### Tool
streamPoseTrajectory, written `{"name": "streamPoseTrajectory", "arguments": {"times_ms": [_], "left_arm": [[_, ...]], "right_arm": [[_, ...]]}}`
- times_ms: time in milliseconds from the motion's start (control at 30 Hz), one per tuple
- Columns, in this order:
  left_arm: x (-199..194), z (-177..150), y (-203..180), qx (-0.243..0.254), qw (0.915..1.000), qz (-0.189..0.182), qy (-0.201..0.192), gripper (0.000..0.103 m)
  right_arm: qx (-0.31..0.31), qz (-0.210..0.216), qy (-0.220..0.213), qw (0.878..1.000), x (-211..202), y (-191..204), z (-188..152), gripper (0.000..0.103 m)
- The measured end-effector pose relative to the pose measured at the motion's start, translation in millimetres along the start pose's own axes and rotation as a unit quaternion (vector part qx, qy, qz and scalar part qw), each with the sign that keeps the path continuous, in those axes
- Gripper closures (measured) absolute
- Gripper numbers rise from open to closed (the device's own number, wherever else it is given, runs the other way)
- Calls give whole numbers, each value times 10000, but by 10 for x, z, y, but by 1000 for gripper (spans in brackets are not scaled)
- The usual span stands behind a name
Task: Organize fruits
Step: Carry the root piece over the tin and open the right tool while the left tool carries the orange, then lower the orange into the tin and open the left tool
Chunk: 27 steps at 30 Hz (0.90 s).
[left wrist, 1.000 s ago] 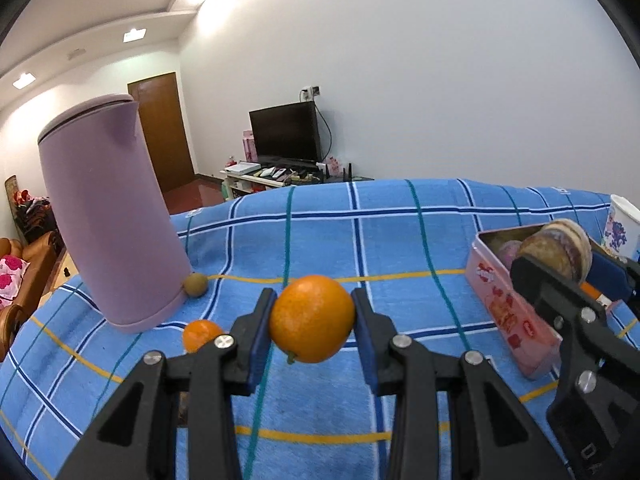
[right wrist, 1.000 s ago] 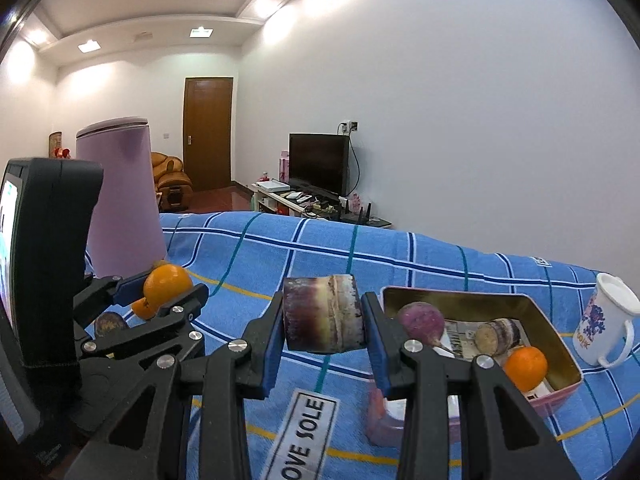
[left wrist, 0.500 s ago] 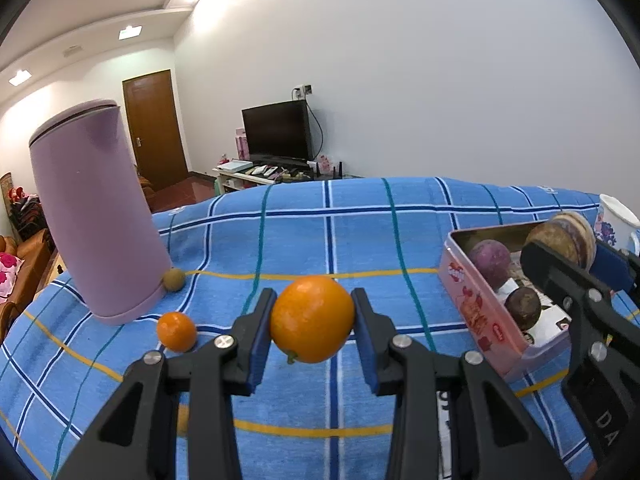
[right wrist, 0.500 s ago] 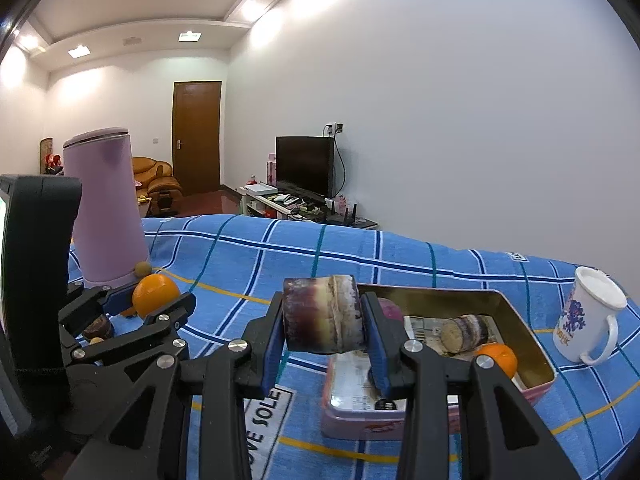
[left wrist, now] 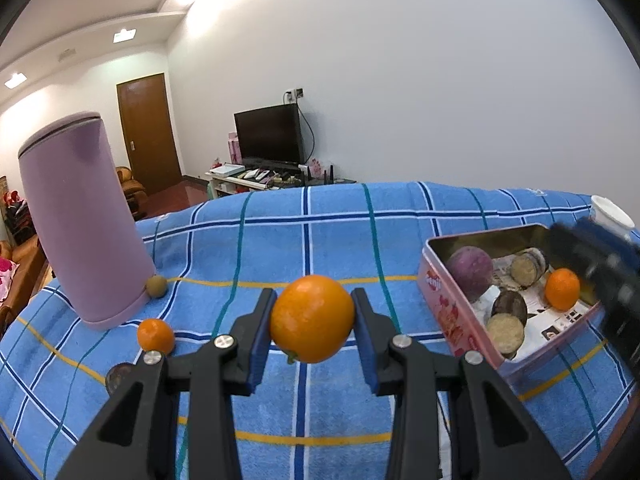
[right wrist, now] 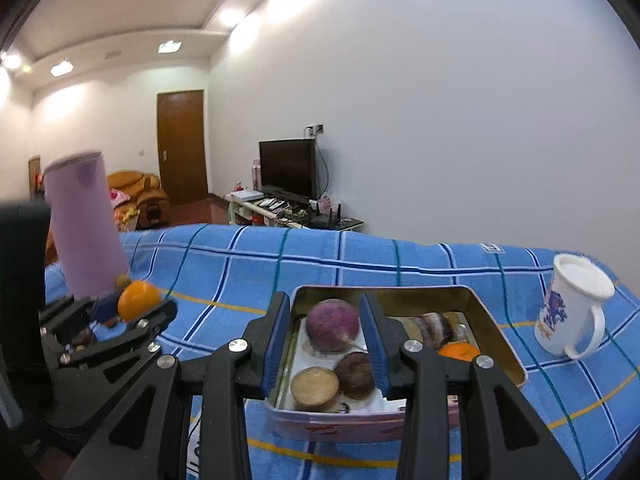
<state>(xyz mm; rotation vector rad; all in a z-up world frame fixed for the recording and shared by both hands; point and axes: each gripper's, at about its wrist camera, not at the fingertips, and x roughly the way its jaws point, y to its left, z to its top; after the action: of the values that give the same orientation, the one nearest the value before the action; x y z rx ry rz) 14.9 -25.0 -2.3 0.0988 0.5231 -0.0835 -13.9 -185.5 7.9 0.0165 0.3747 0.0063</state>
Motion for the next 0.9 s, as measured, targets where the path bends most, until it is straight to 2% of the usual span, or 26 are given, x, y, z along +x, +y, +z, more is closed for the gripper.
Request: {"name": "streamPoseTrajectory", "arguments": {"times_ms": [367,733,900], "left_arm": [[-12,28,-102,63,9998,-203,-13,64],[-18,224,-487,159,9980,-598,-134,64],[21,282,-846,336,9963,-778,-132,64]], "right_arm": [[628,-523,-102,9966,-85,-669,34,64],[959,-743,-284,9922,-248,-1139,88,64],[1064,-881,-401,9896,-329,-1315,110,64]]}}
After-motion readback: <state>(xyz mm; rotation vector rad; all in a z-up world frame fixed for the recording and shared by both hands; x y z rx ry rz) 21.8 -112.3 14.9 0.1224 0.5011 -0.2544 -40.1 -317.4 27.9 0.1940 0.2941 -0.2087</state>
